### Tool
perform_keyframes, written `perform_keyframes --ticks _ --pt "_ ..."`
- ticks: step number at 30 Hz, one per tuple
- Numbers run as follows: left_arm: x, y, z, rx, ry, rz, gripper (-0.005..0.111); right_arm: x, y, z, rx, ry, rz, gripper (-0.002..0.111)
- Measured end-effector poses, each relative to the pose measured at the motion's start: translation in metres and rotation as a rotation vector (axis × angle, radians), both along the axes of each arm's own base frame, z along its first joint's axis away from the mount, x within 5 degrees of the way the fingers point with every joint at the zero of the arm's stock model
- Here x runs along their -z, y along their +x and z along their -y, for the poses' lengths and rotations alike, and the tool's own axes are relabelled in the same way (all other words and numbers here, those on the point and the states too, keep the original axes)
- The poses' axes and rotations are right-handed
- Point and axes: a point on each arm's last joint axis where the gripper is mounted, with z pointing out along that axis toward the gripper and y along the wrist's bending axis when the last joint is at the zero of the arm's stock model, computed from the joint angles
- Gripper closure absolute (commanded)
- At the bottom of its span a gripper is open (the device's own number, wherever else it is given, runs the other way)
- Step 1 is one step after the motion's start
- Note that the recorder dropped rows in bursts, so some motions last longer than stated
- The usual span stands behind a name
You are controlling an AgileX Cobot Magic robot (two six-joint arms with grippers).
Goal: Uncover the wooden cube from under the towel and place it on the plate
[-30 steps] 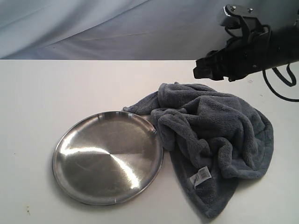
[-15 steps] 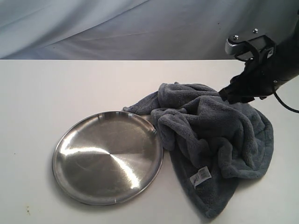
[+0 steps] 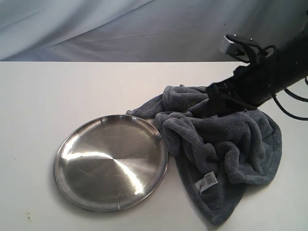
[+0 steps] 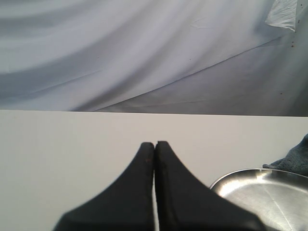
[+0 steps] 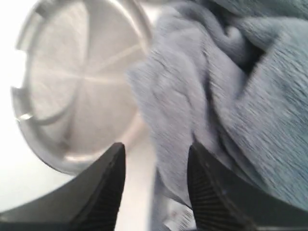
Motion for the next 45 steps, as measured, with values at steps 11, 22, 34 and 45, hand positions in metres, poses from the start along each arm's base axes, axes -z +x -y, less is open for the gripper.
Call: perform_keyframes --ticks 11,22,34,45 --pt "0.0 0.0 0.0 0.0 0.0 0.0 0.105 -0.016 0.028 -0.003 0.124 0.1 0.32 0.07" --pt "0.0 0.0 0.0 0.0 0.0 0.0 0.105 0.0 0.03 0.028 0.066 -0.34 0.371 0.07" --pt "0.0 0.0 0.0 0.0 0.0 0.0 0.105 0.057 0.004 0.037 0.032 -0.489 -0.21 0.07" --pt "0.0 0.0 0.0 0.0 0.0 0.0 0.105 0.035 0.001 0.018 -0.025 -0.262 -0.137 0.076"
